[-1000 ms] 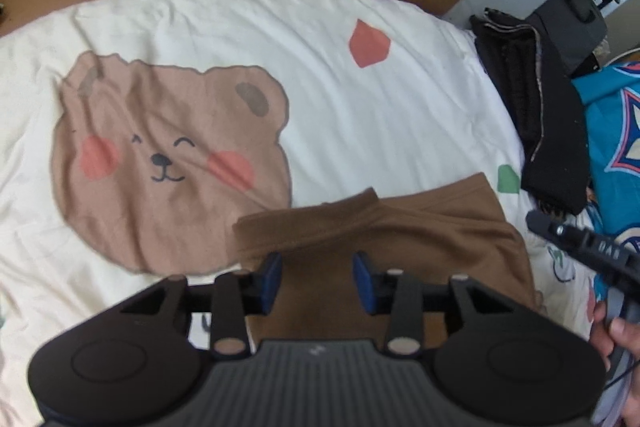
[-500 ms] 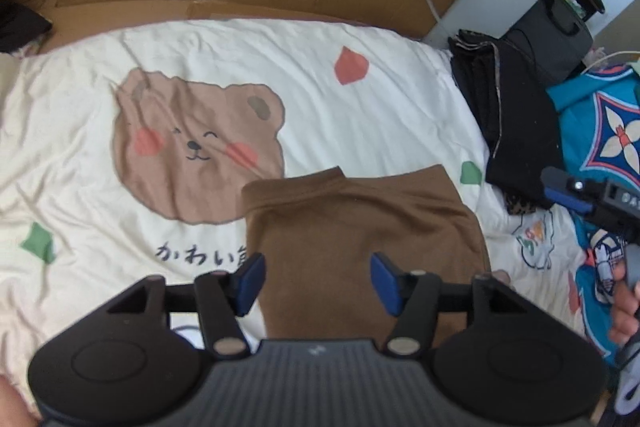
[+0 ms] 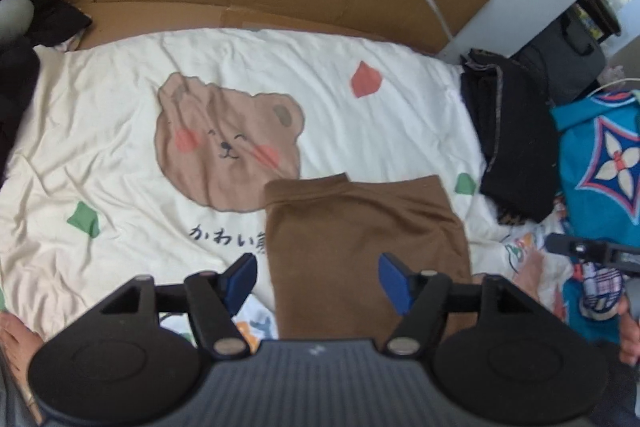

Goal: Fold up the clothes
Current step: 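Open the right tool and withdraw both tools from the shirt, then lower the right tool onto the folded brown shirt's edge and close it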

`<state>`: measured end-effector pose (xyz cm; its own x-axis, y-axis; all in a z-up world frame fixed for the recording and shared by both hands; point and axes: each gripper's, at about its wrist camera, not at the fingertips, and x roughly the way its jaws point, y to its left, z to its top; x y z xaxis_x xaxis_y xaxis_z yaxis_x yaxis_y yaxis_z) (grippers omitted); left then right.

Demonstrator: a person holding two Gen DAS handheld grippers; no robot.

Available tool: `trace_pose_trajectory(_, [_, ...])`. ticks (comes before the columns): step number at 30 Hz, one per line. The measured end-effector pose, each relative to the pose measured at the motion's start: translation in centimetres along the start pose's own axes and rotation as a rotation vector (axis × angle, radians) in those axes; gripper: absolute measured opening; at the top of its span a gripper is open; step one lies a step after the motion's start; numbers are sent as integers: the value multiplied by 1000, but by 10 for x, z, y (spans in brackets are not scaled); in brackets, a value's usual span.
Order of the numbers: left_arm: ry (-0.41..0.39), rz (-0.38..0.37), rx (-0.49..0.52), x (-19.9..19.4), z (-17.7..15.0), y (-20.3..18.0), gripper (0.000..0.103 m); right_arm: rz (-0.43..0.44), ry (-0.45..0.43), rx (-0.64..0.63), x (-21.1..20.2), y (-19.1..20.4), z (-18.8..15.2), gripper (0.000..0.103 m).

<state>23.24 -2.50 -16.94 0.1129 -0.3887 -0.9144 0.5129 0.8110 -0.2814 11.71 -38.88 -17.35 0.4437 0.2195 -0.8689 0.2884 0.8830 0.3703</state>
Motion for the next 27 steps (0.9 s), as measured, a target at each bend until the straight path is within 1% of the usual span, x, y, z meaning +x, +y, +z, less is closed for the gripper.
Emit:
trace_pose_trajectory(3, [-13,-11,-1,-10,-3,1,71,-25,76,-73,5,2,16,74])
trace_pose_trajectory(6, [-3,-25,-7,-15,-9,7,72,-10,147,-137,13,3,26,75])
trace_pose_trajectory(8, [28,-31,13,-13,-13,10,72,-14,158,-170,19,3,29,75])
trace_pose_trajectory(10, [47,-30,26,-9,-17,13,72,4,160,-187,27,0,31,75])
trace_pose_trajectory(12, [57,-34,20,-4,-19,19,72,21,134,-203,33,-5,30,75])
trace_pose_trajectory(15, [79,-34,15,5,-18,27,72,-6,93,-271,46,-13,26,74])
trace_pose_trajectory(17, [107,-16,9,12,-17,32,72,-4,91,-251,58,-24,27,74])
trace_pose_trajectory(20, [121,-24,8,15,-16,35,72,7,83,-244,73,-36,26,74])
trace_pose_trajectory(22, [123,-34,11,19,-14,33,72,32,68,-246,78,-41,26,74])
trace_pose_trajectory(25, [112,-47,24,24,-11,27,72,98,-2,-227,77,-50,25,74])
trace_pose_trajectory(27, [117,-60,38,27,-11,23,72,108,-20,-241,81,-54,23,74])
